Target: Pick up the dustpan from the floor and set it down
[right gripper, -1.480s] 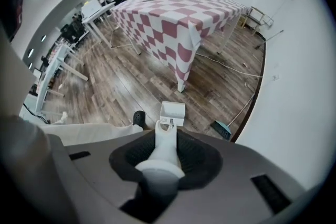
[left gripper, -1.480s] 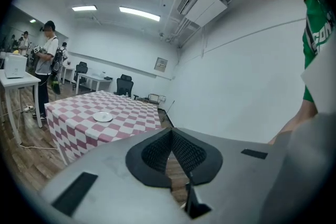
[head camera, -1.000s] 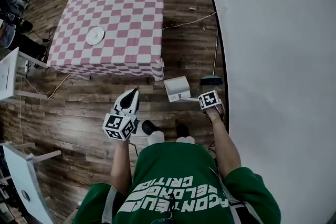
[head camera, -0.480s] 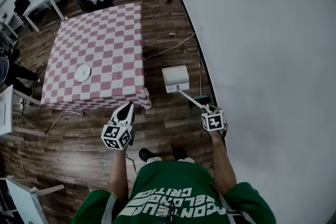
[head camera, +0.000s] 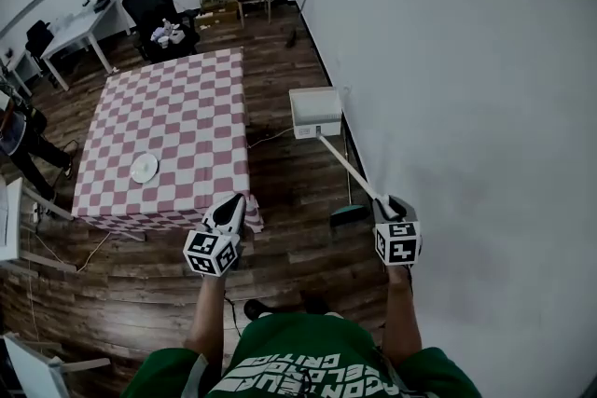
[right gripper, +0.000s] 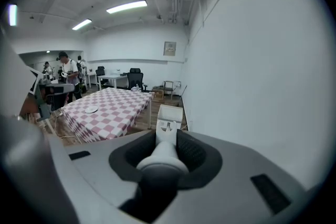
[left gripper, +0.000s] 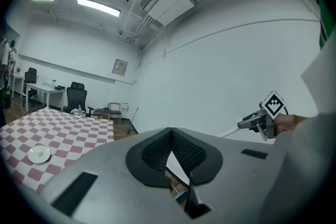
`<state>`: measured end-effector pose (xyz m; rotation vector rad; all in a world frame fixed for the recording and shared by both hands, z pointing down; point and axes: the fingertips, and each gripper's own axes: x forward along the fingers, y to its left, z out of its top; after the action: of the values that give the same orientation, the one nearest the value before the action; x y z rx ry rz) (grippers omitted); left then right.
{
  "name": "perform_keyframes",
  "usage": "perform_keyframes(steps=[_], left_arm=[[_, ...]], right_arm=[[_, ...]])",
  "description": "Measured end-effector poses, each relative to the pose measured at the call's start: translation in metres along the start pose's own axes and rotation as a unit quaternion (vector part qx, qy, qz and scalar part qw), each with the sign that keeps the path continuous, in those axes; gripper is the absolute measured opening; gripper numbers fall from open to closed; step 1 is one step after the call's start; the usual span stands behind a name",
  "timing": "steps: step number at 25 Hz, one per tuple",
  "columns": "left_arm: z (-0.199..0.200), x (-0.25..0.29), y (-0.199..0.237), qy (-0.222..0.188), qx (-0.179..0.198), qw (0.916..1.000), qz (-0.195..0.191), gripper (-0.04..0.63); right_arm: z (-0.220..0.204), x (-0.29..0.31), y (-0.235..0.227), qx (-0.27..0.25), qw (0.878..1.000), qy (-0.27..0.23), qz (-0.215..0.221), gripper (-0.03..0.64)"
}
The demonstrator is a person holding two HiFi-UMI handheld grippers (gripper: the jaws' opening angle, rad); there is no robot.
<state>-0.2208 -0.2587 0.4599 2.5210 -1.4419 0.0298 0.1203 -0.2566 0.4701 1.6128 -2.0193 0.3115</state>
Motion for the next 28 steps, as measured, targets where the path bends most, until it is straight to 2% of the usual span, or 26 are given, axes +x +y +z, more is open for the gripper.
perform_keyframes(steps=[5,9,15,18,23,28], left_arm=[[0.013,0.012,-0.009,-0.007,0.017,0.9998,-0.011,0.003],[0.016,0.017,-0.012,-0.008,0.023,0.9996,-0.011,0.003],[0.022,0.016,-0.018,-0.014,0.030,0.9993,-0.017,0.003],[0.021,0.018,-0.024,-0.002,0.039,0.9991,-0.019,0.003],[0.019,0.016,-0.029,0.001,0.027,0.9993,-0.027,0.003],[0.015,0.012,-0.031,0.002,0.033,0.9991,-0.025,0.003]], right_arm=[[0.033,-0.029,-0.012,-0.001,0.999,-0.049,-0.019,0.112],[0.046,-0.043,-0.017,-0.004,0.997,-0.069,-0.030,0.112],[0.052,-0.053,-0.020,-0.005,0.996,-0.075,-0.036,0.114],[0.050,-0.055,-0.022,-0.004,0.997,-0.074,-0.038,0.114],[0.045,-0.057,-0.020,0.000,0.996,-0.074,-0.039,0.115],[0.042,-0.057,-0.017,-0.001,0.997,-0.074,-0.037,0.117]])
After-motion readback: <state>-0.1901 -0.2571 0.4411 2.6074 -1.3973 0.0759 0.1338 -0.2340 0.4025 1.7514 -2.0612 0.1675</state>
